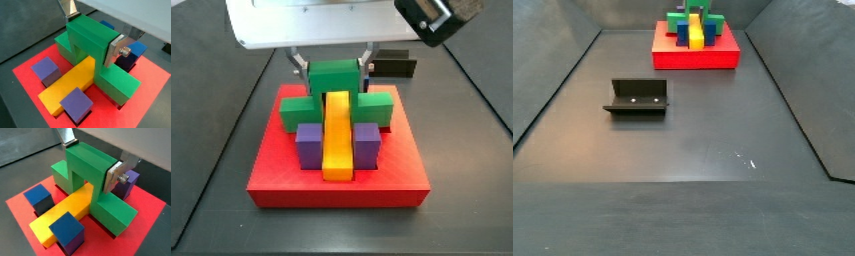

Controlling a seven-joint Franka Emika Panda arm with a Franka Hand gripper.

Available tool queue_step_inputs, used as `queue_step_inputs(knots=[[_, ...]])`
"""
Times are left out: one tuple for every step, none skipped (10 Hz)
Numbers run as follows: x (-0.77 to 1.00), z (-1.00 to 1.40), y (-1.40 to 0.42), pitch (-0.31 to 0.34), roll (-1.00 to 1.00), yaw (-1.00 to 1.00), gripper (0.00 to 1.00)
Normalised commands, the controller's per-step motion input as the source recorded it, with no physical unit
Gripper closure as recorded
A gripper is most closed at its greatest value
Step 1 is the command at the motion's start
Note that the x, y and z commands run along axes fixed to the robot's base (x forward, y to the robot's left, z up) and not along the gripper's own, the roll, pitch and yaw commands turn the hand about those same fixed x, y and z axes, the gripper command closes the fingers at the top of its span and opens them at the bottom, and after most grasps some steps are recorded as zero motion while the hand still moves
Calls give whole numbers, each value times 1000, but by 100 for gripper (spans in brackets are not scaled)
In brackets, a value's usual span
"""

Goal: Pick up the green object. Move up. Place the green object on the fixture. Regrasp the green object. Move to above the board. Insert the green object.
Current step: Insert the green object.

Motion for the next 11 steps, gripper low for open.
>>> queue_step_inputs(knots=[[129,-63,0,61,0,-57,100],[129,-26,0,80,0,-77,100],[117,-9,0,99,9,-109,100],[109,-14,20,110,24,-131,100],[109,-26,31,121,44,-137,100],[97,-26,17,114,47,-126,100],[66,-26,6,100,44,-106,100],[0,-60,0,56,47,-63,100],[0,-120,0,7,50,0,100],[0,-163,-26,0,54,0,100],[29,-117,-86,0,17,0,100]])
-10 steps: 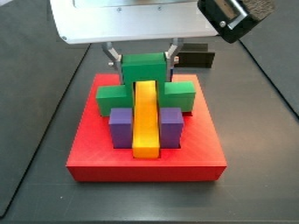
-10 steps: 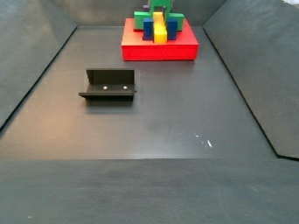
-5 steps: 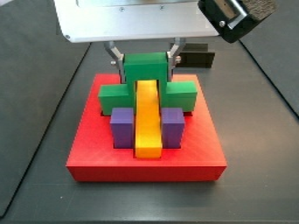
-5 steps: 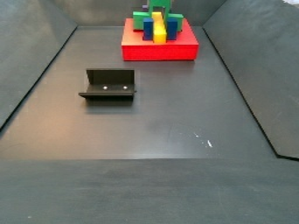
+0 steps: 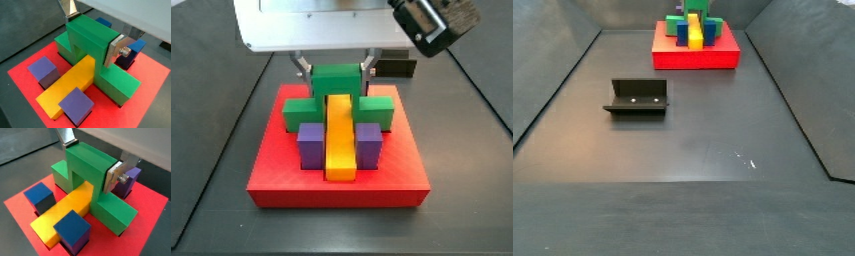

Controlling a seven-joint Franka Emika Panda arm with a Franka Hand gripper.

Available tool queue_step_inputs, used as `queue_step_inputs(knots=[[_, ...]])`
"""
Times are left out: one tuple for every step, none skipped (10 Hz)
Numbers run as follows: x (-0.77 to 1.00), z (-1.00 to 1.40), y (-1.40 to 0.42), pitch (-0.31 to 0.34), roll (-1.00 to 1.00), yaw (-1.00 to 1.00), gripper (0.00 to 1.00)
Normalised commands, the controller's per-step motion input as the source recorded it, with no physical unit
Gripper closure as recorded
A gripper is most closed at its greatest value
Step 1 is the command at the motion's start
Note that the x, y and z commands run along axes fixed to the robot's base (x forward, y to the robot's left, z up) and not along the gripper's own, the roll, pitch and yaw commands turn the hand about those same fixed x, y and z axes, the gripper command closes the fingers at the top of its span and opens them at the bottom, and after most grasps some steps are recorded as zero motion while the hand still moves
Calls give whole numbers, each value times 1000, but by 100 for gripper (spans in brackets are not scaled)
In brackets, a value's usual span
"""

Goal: Pick up the green object. Move up. Place the green object on the fixture. Regrasp the green object. Move to above the board. Insert the green object.
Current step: Insert the green object.

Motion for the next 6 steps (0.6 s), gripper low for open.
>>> queue_step_inputs(knots=[[63,-134,-46,23,63,0,100],[63,-149,0,51,86,0,100],[54,-169,0,54,90,0,100],[69,-189,0,49,80,0,100],[74,-209,0,51,84,0,100],[69,-263,0,64,113,0,100]])
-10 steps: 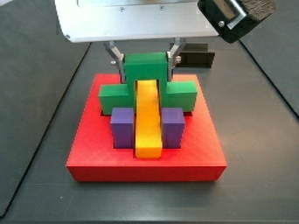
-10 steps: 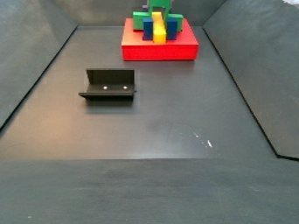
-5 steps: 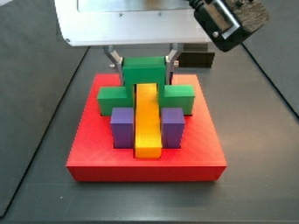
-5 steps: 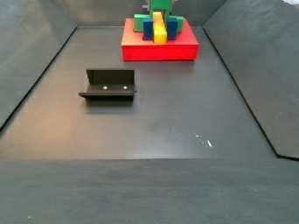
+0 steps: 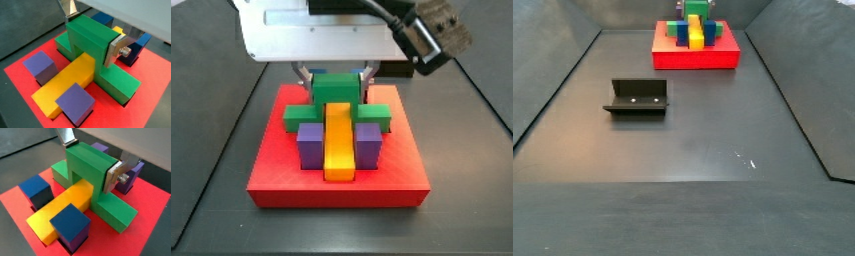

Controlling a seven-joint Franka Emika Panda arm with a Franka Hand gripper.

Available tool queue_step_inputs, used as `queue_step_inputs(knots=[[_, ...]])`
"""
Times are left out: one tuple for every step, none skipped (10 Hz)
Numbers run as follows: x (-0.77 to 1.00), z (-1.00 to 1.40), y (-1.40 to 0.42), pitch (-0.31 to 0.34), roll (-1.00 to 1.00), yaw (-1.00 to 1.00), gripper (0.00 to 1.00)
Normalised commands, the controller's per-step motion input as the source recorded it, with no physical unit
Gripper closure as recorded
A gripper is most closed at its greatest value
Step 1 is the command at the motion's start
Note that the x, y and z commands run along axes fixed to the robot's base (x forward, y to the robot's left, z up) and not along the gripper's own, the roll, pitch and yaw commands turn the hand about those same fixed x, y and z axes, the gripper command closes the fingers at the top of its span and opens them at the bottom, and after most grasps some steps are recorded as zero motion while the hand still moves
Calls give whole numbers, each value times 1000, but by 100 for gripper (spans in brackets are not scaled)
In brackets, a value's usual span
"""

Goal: Pick up the green object. Move up. Place the green object on the fixture. Regrasp the green object. Move to above the board. Insert the green object.
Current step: Insert the green object.

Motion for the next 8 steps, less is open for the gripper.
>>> queue_step_inputs(knots=[[94,-306,-40,84,133,0,100],[89,-340,-57,69,127,0,100],[83,-369,-49,69,127,0,100],[109,-369,-54,63,116,-3,100],[100,-403,-66,51,113,-9,100],[60,-409,-66,34,113,-9,100],[66,-234,-51,63,97,0,100],[0,0,0,0,0,0,100]])
